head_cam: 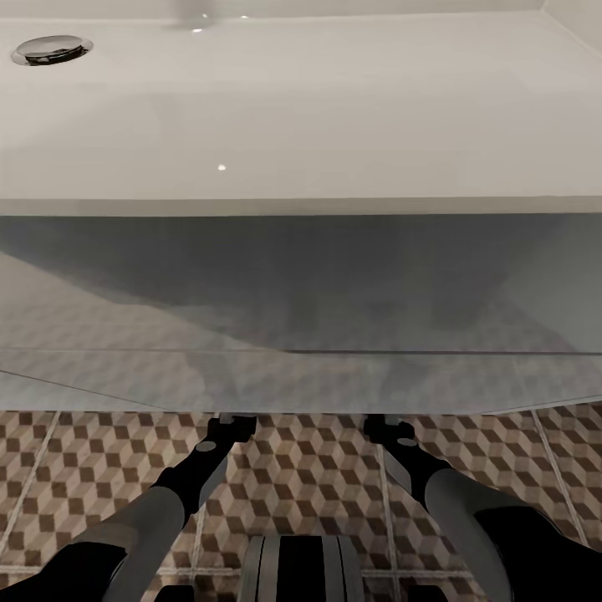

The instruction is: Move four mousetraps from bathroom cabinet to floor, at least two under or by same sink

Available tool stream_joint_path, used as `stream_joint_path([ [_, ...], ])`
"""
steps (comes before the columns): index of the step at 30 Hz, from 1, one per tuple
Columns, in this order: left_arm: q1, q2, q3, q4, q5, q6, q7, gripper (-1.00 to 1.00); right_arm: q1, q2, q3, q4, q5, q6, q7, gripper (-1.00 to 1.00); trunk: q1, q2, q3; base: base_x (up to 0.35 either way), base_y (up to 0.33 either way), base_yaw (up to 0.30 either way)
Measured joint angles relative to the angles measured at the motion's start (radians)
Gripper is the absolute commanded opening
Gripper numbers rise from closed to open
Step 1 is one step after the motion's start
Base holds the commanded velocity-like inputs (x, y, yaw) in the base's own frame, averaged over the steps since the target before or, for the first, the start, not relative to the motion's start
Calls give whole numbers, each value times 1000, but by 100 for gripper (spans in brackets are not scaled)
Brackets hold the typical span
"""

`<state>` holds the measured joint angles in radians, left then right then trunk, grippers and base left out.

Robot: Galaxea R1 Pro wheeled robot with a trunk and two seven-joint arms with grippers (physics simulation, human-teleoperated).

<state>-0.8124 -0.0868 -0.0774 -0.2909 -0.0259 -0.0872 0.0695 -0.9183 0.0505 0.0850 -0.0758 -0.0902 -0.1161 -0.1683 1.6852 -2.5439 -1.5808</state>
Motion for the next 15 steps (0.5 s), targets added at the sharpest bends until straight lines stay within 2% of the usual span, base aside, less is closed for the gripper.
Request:
stream_joint_path([
  [15,-1,2,0,1,1,3,0,-100,0,0,0,0,0,-1,0,100,0,0,0,0,0,0],
])
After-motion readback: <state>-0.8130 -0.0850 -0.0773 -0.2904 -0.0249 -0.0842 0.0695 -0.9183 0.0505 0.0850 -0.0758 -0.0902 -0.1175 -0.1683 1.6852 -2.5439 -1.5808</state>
